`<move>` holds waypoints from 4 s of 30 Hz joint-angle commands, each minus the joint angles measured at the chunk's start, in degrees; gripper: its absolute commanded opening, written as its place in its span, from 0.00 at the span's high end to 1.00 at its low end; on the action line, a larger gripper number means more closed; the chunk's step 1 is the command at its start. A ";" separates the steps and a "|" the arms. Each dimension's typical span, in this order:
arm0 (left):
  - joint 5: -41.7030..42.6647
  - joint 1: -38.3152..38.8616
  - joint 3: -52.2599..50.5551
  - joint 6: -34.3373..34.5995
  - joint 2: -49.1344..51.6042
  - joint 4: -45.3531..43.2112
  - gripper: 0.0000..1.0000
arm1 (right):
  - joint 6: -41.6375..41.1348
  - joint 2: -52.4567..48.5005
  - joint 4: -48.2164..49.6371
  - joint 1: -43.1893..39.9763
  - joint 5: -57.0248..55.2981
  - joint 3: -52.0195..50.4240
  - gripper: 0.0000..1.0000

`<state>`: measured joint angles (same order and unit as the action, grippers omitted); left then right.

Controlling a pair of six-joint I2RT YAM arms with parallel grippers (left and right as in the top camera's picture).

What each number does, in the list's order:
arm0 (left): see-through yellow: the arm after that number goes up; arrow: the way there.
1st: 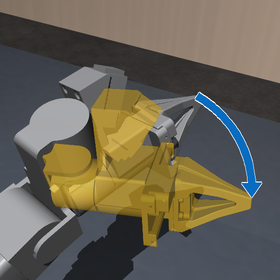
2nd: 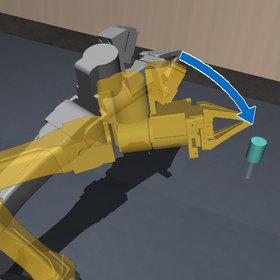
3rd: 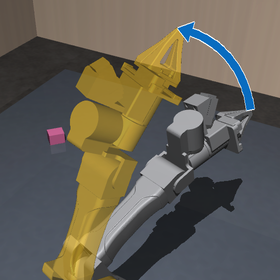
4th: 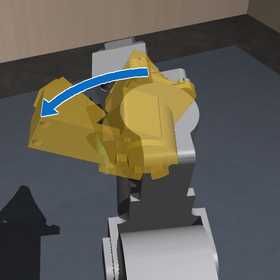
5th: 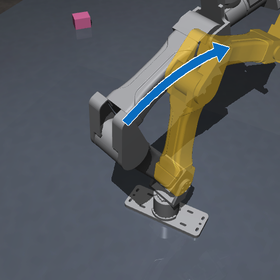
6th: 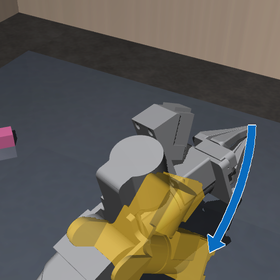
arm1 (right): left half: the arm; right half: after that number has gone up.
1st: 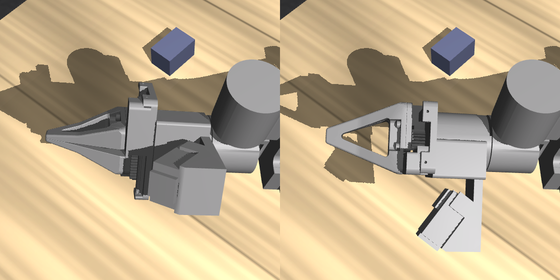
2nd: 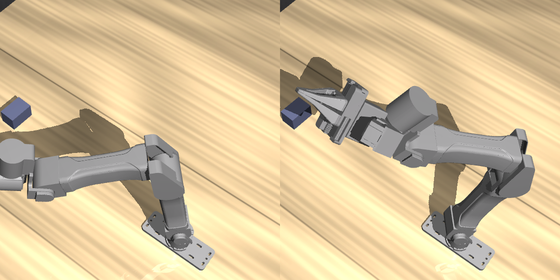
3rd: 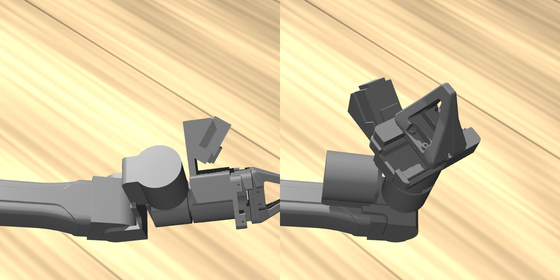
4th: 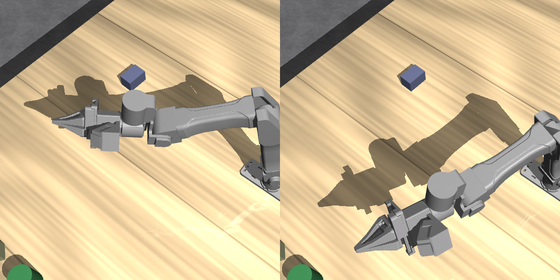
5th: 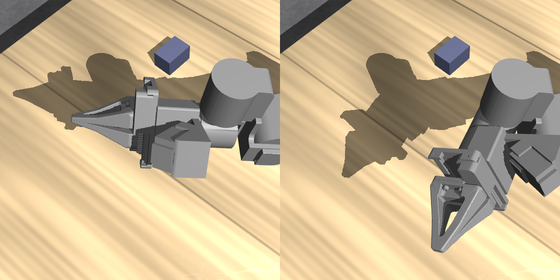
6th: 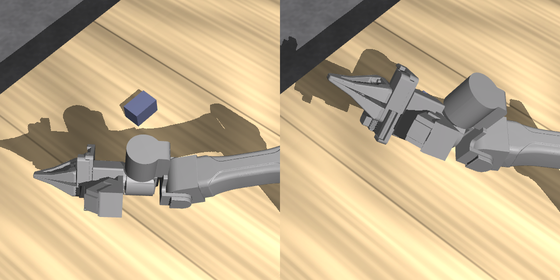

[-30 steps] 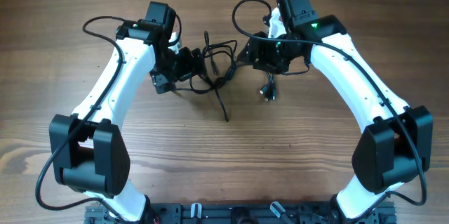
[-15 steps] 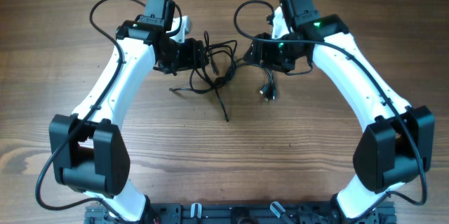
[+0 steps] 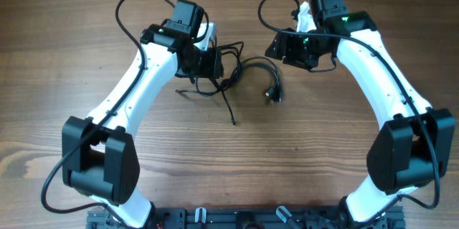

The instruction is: Untangle cables

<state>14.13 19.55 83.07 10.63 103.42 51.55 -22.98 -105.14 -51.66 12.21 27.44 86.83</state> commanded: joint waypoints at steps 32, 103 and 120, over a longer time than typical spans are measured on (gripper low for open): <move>30.34 -9.42 0.72 44.26 3.13 -12.87 0.96 | -2.56 -0.39 4.11 5.75 16.59 0.81 0.47; 10.01 -10.82 0.72 16.35 3.13 -9.11 0.96 | -4.48 16.44 0.87 -11.15 -11.67 0.81 0.96; 9.84 -10.78 0.72 20.09 3.13 -8.90 0.96 | 15.32 16.41 -1.70 -8.50 23.30 0.81 0.69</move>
<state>24.27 8.47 84.29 30.30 106.32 42.89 -11.60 -90.15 -53.56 2.22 40.86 86.46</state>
